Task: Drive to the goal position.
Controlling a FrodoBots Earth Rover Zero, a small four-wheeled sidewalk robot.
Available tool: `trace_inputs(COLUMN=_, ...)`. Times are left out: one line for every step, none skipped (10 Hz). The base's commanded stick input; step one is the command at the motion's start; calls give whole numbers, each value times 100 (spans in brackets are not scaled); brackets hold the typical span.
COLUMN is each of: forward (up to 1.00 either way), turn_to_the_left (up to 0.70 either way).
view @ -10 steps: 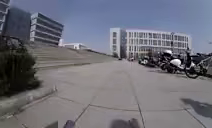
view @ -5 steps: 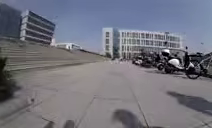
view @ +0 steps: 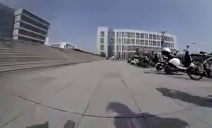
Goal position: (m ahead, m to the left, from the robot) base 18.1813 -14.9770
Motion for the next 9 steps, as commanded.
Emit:
trace_inputs(forward=100, turn_to_the_left=0)
trace_inputs(forward=100, turn_to_the_left=0)
trace_inputs(forward=100, turn_to_the_left=0)
trace_inputs(forward=100, turn_to_the_left=0)
trace_inputs(forward=100, turn_to_the_left=0)
trace_inputs(forward=100, turn_to_the_left=0)
trace_inputs(forward=100, turn_to_the_left=0)
trace_inputs(forward=100, turn_to_the_left=0)
trace_inputs(forward=100, turn_to_the_left=0)
